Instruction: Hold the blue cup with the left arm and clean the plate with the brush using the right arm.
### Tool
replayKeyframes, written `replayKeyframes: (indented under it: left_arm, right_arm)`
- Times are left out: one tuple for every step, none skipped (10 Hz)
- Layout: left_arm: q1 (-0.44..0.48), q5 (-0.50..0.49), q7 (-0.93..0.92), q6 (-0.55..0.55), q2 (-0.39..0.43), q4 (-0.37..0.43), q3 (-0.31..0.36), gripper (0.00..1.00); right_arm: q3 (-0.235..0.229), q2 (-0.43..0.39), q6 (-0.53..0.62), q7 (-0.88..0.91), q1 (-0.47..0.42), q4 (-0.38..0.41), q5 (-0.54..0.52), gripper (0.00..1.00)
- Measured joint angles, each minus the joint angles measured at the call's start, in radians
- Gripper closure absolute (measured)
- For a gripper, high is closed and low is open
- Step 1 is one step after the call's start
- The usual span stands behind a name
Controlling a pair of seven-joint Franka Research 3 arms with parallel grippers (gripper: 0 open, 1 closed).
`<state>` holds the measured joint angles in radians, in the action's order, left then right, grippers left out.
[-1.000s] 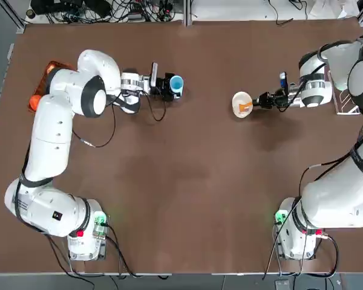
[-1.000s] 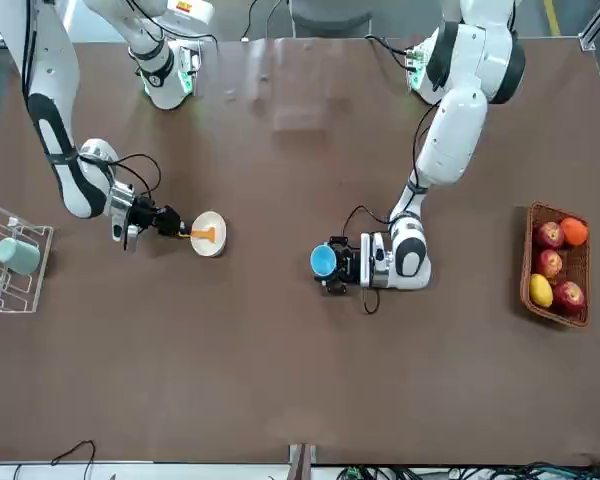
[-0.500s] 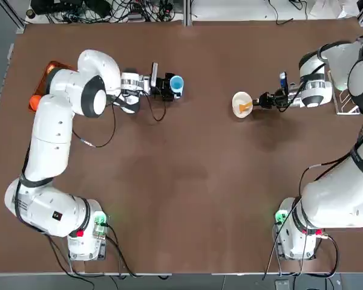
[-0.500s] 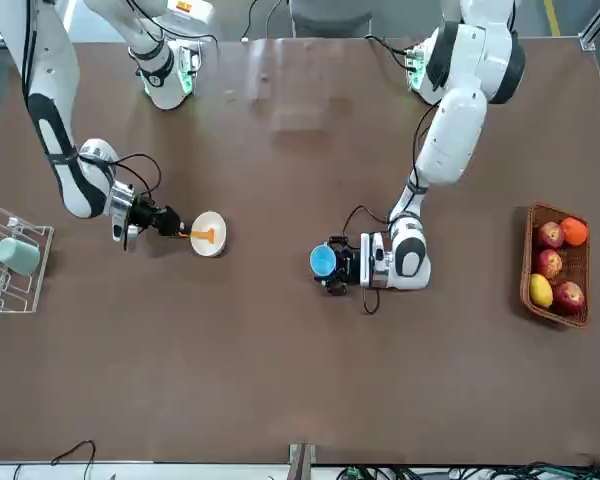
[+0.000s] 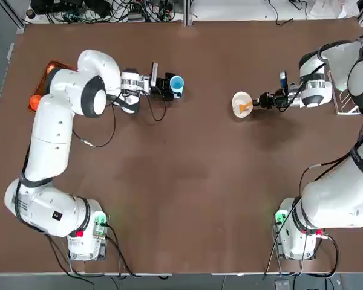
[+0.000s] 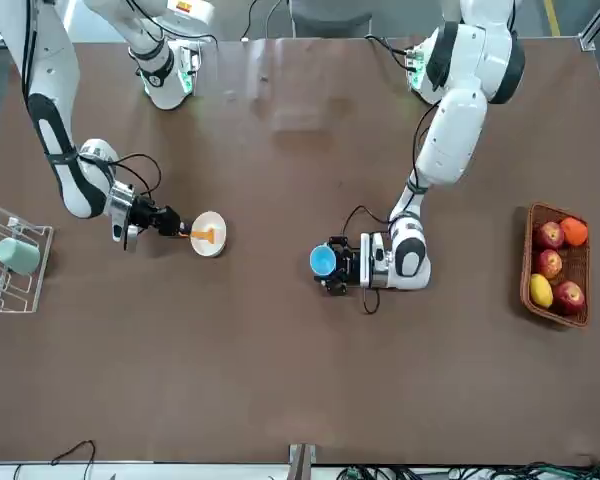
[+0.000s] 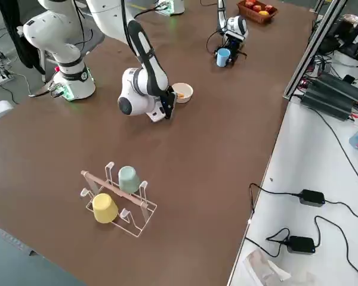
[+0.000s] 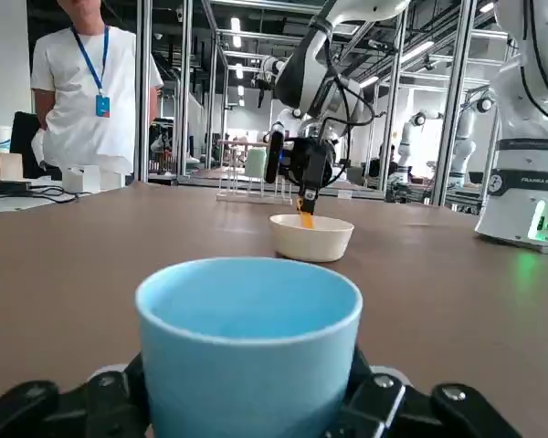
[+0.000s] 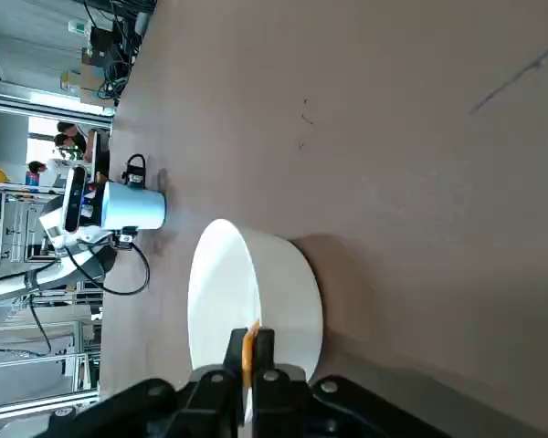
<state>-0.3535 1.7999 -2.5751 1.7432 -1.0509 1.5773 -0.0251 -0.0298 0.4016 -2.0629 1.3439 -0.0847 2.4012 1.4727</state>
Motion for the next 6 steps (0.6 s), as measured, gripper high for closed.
replayKeyframes:
  left_arm:
    - [0.000, 0.000, 0.000, 0.000, 0.000, 0.000, 0.000, 0.26]
    - [0.000, 0.000, 0.000, 0.000, 0.000, 0.000, 0.000, 0.26]
    - [0.000, 0.000, 0.000, 0.000, 0.000, 0.000, 0.000, 0.26]
    - [0.000, 0.000, 0.000, 0.000, 0.000, 0.000, 0.000, 0.26]
    - [0.000, 0.000, 0.000, 0.000, 0.000, -0.001, 0.000, 0.26]
    - [-0.001, 0.000, 0.000, 0.000, 0.000, -0.001, 0.000, 0.26]
  right_arm:
    - [0.000, -0.001, 0.002, -0.003, 0.000, -0.001, 0.001, 0.95]
    - [0.000, -0.004, 0.005, -0.011, 0.000, -0.002, 0.002, 0.95]
    - [0.000, -0.012, 0.007, -0.027, 0.000, -0.005, 0.003, 0.95]
    - [0.002, -0.025, 0.008, -0.045, 0.001, -0.006, 0.003, 0.95]
    - [0.004, -0.036, 0.008, -0.061, 0.003, -0.006, 0.003, 0.95]
    - [0.006, -0.048, 0.008, -0.077, 0.005, -0.005, 0.003, 0.95]
